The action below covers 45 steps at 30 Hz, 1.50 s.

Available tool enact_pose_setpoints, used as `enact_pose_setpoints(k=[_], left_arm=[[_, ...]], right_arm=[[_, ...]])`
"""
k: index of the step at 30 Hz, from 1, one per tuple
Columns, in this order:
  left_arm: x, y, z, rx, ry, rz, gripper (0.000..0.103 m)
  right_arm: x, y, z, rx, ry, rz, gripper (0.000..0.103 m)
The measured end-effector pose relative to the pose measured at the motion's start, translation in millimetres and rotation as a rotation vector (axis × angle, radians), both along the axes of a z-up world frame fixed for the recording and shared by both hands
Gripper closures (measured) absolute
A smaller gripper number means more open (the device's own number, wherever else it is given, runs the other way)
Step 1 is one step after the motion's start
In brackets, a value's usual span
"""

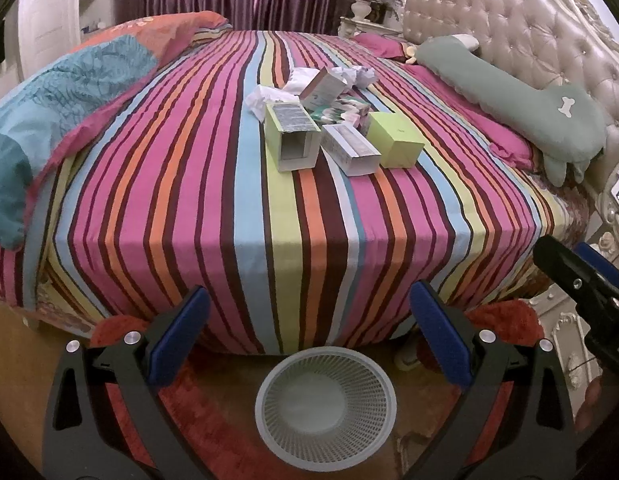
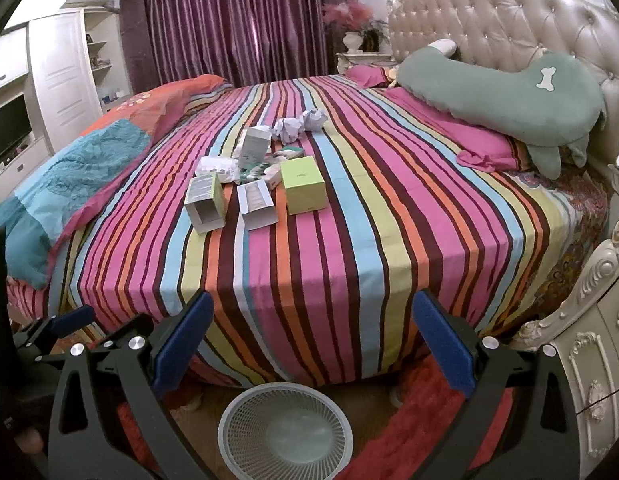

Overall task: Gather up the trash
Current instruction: 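Grasp the green DHC box with the right tool while the left tool grasps the green labelled box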

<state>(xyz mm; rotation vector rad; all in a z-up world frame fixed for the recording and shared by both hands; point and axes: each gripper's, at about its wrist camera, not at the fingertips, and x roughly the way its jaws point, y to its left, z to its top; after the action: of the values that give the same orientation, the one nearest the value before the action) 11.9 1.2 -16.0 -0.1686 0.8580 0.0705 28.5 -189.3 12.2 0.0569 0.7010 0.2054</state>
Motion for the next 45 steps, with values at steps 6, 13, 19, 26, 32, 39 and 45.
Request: enact_pose_setpoints(k=[6, 13, 19, 26, 32, 39, 45], left_arm=[[13, 6, -7, -0.02, 0.011, 0.009, 0.006], [31, 8, -19, -0.038, 0.038, 0.019, 0.006], [47, 10, -31, -0.037, 0.065, 0.024, 0.006], [63, 13, -36, -0.035, 0.075, 0.029, 0.006], [82, 17, -29, -0.044, 0.059, 0.047, 0.006], [109, 22, -24, -0.047, 0.046, 0.068, 0.006], [130, 30, -26, -0.086, 0.053, 0.102, 0.006]], right_arm=[[11, 1, -8, -0.001, 0.014, 0.0, 0.008], [28, 1, -18, 0.005, 0.046, 0.005, 0.008], [43, 0, -23, 0.014, 0.062, 0.007, 0.008], [59, 3, -26, 0.026, 0.071, 0.027, 0.008], [77, 6, -23, 0.033, 0.067, 0.04, 0.008], [97, 4, -25, 0.041, 0.069, 0.03, 0.008], [117, 1, -27, 0.04, 0.081, 0.026, 0.008]])
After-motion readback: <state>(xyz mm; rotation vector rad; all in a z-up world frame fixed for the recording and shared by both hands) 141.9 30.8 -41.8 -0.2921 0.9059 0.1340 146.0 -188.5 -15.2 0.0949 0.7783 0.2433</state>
